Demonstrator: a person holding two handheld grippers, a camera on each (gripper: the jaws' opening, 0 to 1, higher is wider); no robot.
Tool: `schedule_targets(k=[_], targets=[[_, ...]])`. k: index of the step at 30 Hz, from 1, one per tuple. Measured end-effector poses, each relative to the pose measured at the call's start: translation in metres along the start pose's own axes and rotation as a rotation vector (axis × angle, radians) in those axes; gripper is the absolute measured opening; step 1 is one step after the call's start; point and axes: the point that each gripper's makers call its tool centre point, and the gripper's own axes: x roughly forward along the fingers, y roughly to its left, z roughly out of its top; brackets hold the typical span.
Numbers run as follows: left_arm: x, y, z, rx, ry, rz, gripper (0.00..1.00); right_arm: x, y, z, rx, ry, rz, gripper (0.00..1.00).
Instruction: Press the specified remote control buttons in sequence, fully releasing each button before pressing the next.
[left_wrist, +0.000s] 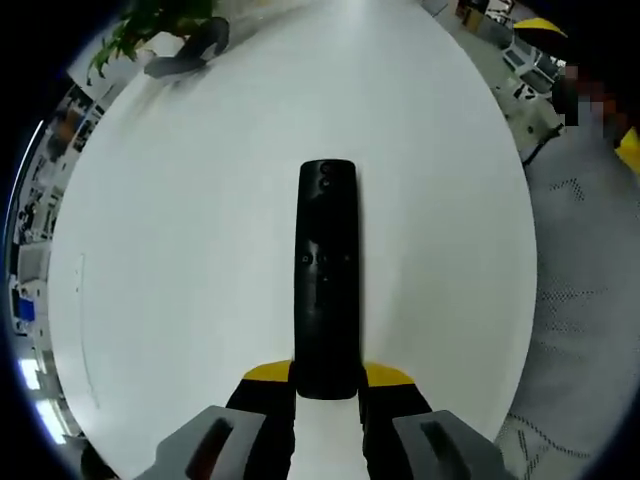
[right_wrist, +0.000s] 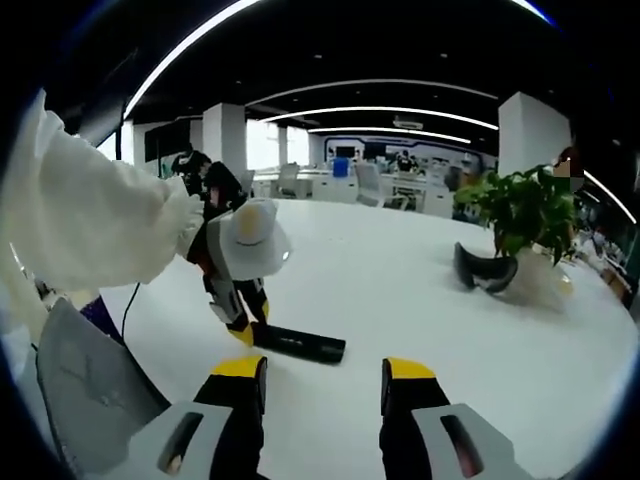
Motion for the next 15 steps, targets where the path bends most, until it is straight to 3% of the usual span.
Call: schedule_targets(k=[4, 15], targets=[[-0.001, -0.009, -0.001, 0.045, -0.002, 0.003, 0.23, 0.000, 0.001, -0.001, -0.001, 0.006, 0.005, 0.43], [-0.002, -0.027, -0.004, 0.039, 0.000, -0.011, 0.23, 0.000, 0.002, -0.001, 0.007, 0.005, 0.013, 0.38]])
